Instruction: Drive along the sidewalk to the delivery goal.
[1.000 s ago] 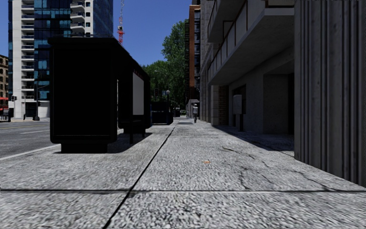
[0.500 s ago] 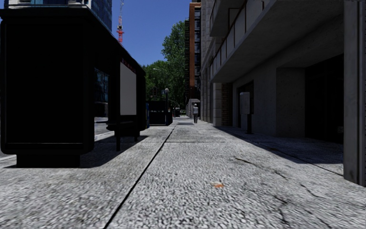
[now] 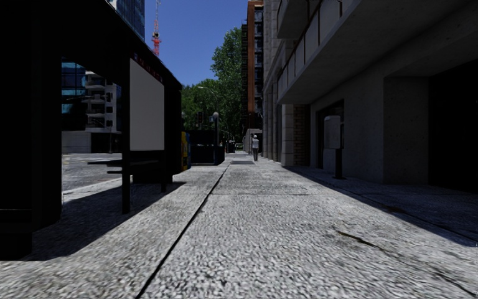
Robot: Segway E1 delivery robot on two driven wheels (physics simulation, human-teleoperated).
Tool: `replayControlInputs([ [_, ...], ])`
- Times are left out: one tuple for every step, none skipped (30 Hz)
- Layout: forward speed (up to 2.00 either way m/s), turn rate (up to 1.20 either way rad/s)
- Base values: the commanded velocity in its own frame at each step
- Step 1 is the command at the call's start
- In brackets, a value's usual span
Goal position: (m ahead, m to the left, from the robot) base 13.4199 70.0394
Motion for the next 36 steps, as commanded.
replayControlInputs([
  [2.00, 0.00],
  [2.00, 0.00],
  [2.00, 0.00],
  [2.00, 0.00],
  [2.00, 0.00],
  [2.00, 0.00],
  [2.00, 0.00],
  [2.00, 0.00],
  [2.00, 0.00],
  [2.00, 0.00],
  [2.00, 0.00],
  [2.00, 0.00],
  [2.00, 0.00],
  [2.00, 0.00],
  [2.00, 0.00],
  [2.00, -0.02],
  [2.00, -0.09],
  [2.00, -0.25],
  [2.00, -0.35],
  [2.00, -0.35],
  [2.00, -0.38],
  [2.00, -0.38],
  [2.00, -0.35],
  [2.00, -0.35],
  [2.00, -0.16],
  [2.00, 0.00],
  [2.00, 0.00],
  [2.00, 0.00],
  [2.00, 0.00],
  [2.00, 0.00],
  [2.00, 0.00],
  [2.00, 0.00],
  [2.00, 0.00],
  [2.00, 0.00],
  [2.00, 0.00],
  [2.00, 0.00],
])
